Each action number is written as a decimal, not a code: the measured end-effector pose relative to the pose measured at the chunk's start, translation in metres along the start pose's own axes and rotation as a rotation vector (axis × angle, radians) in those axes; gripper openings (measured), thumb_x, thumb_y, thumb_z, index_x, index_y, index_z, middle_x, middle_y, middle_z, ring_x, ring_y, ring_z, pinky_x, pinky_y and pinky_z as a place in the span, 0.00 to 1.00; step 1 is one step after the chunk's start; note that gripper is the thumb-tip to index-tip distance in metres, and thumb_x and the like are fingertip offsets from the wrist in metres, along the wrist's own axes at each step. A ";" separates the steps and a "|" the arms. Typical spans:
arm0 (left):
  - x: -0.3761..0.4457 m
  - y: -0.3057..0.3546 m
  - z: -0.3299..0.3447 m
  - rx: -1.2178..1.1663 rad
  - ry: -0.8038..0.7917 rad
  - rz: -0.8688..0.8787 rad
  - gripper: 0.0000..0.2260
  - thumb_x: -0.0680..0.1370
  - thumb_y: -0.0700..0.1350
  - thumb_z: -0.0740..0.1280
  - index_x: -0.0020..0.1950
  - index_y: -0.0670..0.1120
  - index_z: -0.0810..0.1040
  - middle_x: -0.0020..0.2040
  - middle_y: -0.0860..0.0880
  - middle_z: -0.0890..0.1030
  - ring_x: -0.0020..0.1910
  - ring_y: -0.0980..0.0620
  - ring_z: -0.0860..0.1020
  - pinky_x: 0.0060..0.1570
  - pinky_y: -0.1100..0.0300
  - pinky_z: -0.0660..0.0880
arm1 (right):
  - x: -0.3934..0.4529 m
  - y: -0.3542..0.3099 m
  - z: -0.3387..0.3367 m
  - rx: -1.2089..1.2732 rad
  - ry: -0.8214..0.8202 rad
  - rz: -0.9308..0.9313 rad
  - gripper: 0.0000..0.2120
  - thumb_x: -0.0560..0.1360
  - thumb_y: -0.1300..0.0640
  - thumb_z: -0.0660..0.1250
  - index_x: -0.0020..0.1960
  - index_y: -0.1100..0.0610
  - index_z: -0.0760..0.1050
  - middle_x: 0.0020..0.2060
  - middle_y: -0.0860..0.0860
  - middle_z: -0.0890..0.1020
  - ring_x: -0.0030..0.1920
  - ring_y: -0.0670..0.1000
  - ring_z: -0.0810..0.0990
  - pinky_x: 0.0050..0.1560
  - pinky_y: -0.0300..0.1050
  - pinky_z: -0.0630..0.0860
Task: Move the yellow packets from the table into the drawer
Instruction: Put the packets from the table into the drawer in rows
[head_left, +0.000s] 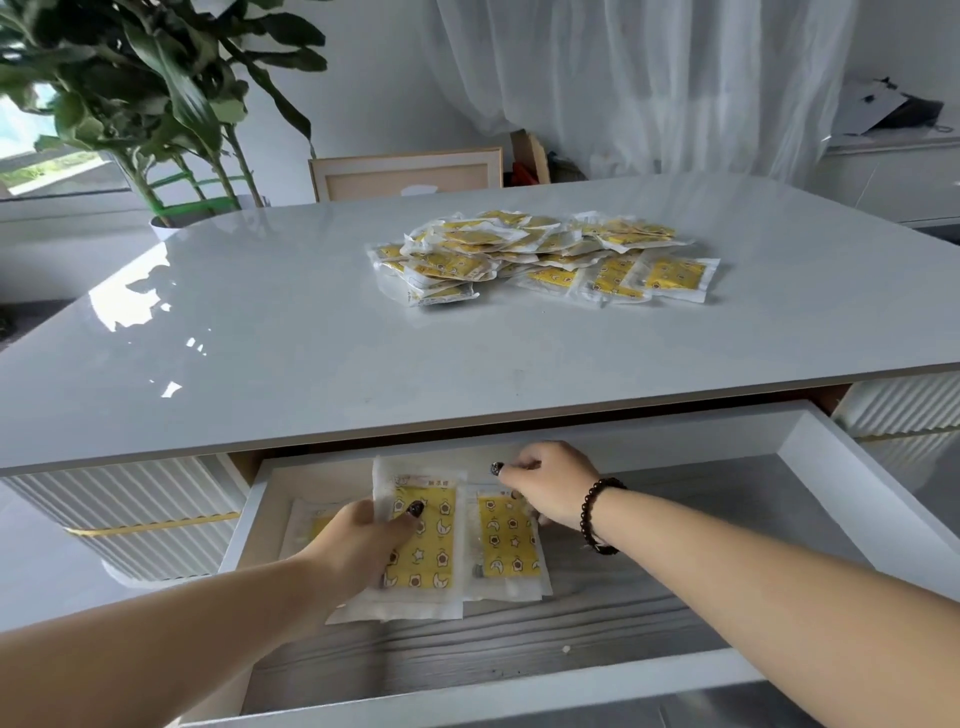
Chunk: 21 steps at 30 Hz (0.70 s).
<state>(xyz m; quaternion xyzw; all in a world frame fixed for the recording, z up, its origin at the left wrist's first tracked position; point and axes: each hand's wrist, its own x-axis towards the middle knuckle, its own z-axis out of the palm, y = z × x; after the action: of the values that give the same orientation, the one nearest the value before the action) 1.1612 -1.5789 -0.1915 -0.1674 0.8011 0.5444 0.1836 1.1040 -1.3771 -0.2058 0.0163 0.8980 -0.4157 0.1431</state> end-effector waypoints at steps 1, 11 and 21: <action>-0.001 0.005 0.002 -0.013 0.003 0.009 0.03 0.80 0.44 0.64 0.49 0.46 0.76 0.45 0.46 0.84 0.45 0.49 0.82 0.46 0.56 0.77 | -0.003 -0.006 -0.003 0.152 -0.077 0.022 0.14 0.77 0.49 0.65 0.52 0.59 0.77 0.42 0.52 0.82 0.38 0.49 0.80 0.39 0.45 0.78; -0.005 0.045 0.043 -0.134 -0.006 0.083 0.10 0.76 0.49 0.69 0.55 0.45 0.77 0.47 0.46 0.85 0.48 0.47 0.82 0.51 0.54 0.78 | -0.020 -0.011 -0.047 0.551 -0.165 0.154 0.05 0.73 0.69 0.68 0.45 0.61 0.74 0.35 0.55 0.79 0.31 0.49 0.78 0.29 0.42 0.77; 0.030 0.032 0.102 -0.081 -0.039 0.103 0.04 0.75 0.40 0.69 0.46 0.41 0.82 0.41 0.43 0.84 0.40 0.44 0.82 0.45 0.53 0.80 | -0.025 0.043 -0.058 0.497 -0.137 0.330 0.06 0.72 0.68 0.70 0.44 0.63 0.74 0.39 0.57 0.82 0.37 0.53 0.81 0.33 0.46 0.77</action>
<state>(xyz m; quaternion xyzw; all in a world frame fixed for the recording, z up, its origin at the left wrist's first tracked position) 1.1316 -1.4745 -0.2144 -0.1224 0.7822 0.5884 0.1639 1.1208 -1.3031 -0.1955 0.1685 0.7422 -0.5939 0.2607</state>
